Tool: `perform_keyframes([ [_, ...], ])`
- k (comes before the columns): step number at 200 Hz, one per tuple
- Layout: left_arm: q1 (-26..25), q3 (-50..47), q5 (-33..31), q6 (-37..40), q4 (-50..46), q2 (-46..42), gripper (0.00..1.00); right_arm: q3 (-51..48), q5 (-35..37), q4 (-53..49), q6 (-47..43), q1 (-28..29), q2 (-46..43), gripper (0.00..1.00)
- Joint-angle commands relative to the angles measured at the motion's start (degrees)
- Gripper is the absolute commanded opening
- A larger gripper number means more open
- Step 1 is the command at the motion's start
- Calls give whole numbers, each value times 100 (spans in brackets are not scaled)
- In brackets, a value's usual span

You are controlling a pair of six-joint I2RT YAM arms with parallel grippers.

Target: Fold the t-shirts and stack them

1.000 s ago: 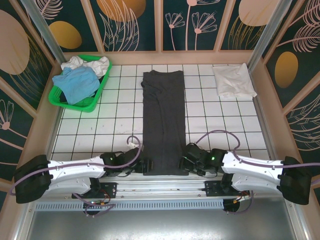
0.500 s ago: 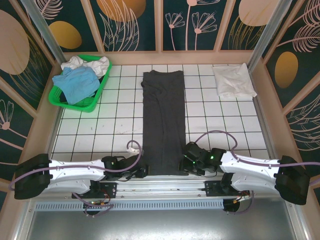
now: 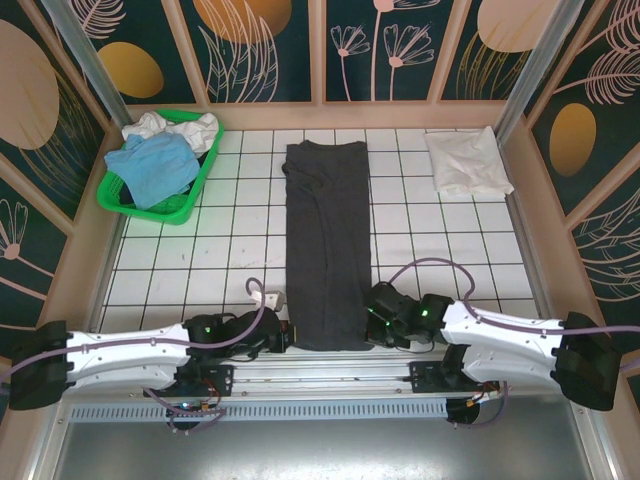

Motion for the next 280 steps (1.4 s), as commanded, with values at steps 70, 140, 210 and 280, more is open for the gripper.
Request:
perform_keyframes([
  [70,2112,1384,-1068,2277,1096,1662,0,1395,426,1644,-2281,-2287,1053,0],
  [140,3591,3045,-249,3037,1192,3707,0,2499,-814,2573,-3030,-3645,2906,0],
  [210,4334,4305,700,3429,1082,5218,0,3932,-1247,2344,-3402,-4125,4584,0],
  [280,4699,5021,1239,3518,943,6094,0,4359,-1314,2199,-3468,-4370,5193,3],
])
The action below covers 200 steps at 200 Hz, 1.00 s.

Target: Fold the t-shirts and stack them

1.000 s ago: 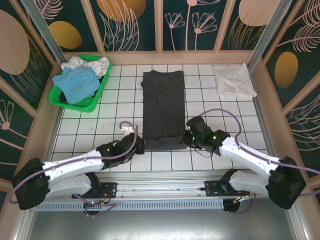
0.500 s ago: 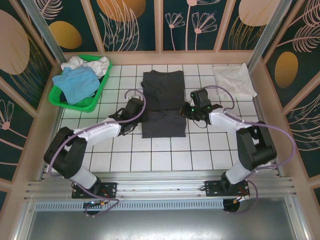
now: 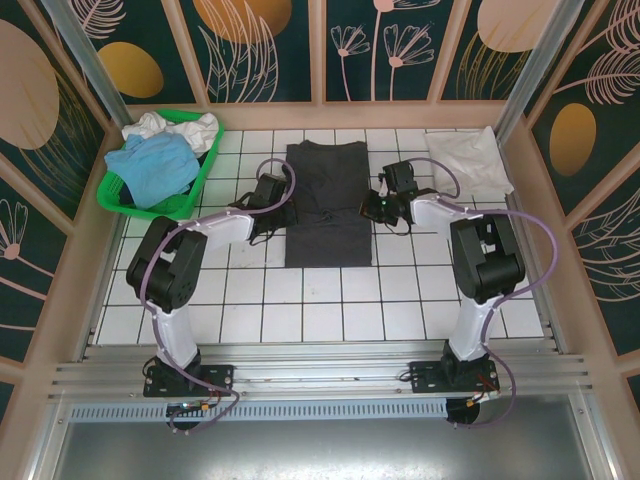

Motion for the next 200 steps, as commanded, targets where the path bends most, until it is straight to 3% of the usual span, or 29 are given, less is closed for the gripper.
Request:
perform_keyframes([
  [1,110,332,265,158,-121,210,0,272,-64,-70,-137,-101,168,3],
  [6,119,385,268,183,-160,244,0,300,-41,-94,-140,-120,180,5],
  [11,133,442,251,194,-216,278,9,332,-10,-128,-148,-137,191,9],
  [26,176,587,216,243,-339,338,54,490,110,-254,-190,-199,199,33],
  [38,205,688,188,306,-432,347,66,634,303,-375,-263,-215,146,34],
  [63,215,832,63,502,-613,134,70,576,1021,-426,-398,-98,-410,36],
  [80,218,764,-77,613,-661,-140,71,110,1456,-180,-412,273,-940,36],
  [101,215,430,-215,651,-616,-625,72,-552,1252,273,-396,990,-1182,35],
  [134,215,-305,-328,528,-398,-1488,74,-431,1106,244,-284,1654,-493,32],
  [200,215,-1623,-345,331,-6,-2262,75,1171,1740,-535,-663,1581,901,29],
])
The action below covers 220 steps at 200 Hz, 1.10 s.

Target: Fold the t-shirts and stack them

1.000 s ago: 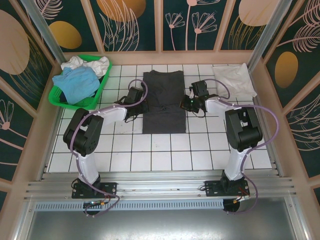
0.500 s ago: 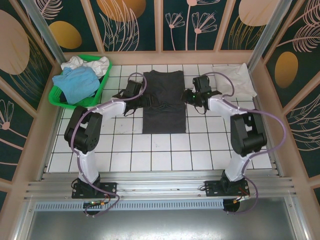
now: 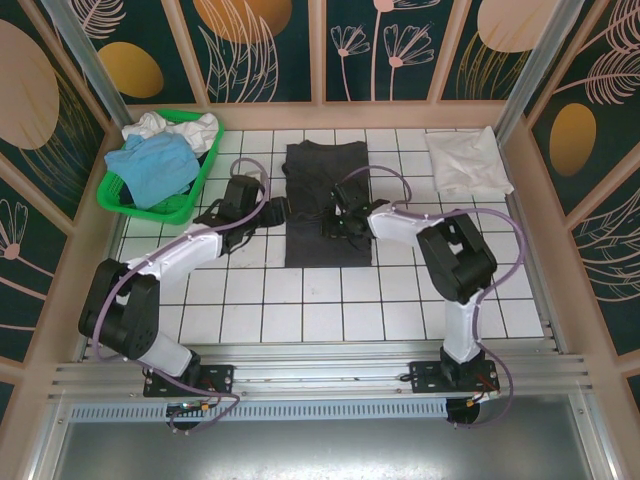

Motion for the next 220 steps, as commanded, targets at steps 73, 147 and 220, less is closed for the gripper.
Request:
perform_keyframes([
  [73,32,-633,-105,-88,174,-107,74,2512,459,-1019,-574,-301,1531,33],
  [147,-242,-1273,461,-242,417,-568,68,1627,1386,-1055,-410,-308,118,52],
  [220,-834,-1475,952,-696,950,73,59,-2693,603,544,523,-306,-2587,59],
])
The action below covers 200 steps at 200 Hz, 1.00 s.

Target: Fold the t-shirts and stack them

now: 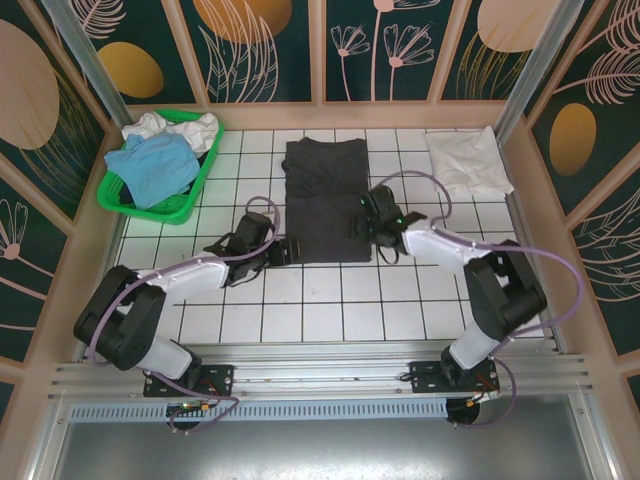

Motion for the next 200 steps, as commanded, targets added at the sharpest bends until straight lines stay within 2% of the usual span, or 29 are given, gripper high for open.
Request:
perform_keyframes([
  [1,-117,-123,253,-218,308,252,59,-707,-407,636,376,3,-338,59],
  [30,-255,-277,308,-374,427,393,55,-1256,-1093,1091,504,11,-378,59],
  [47,-252,-368,283,-431,485,422,49,-1428,-1463,1430,522,10,-310,59],
  [108,-273,-365,503,-600,1032,661,40,-1414,-1492,1636,463,3,-71,49],
  [141,-268,-240,289,-608,856,715,35,-1400,-1263,1514,432,-24,34,46],
  [158,-268,-227,86,-632,629,614,38,-1372,-1016,1296,425,-32,-55,51],
  [184,-270,-248,-404,-678,338,489,57,-1448,-862,1243,449,-59,-193,54],
  [200,-268,-186,-401,-678,355,581,60,-1459,-1037,1376,434,-55,-83,54],
])
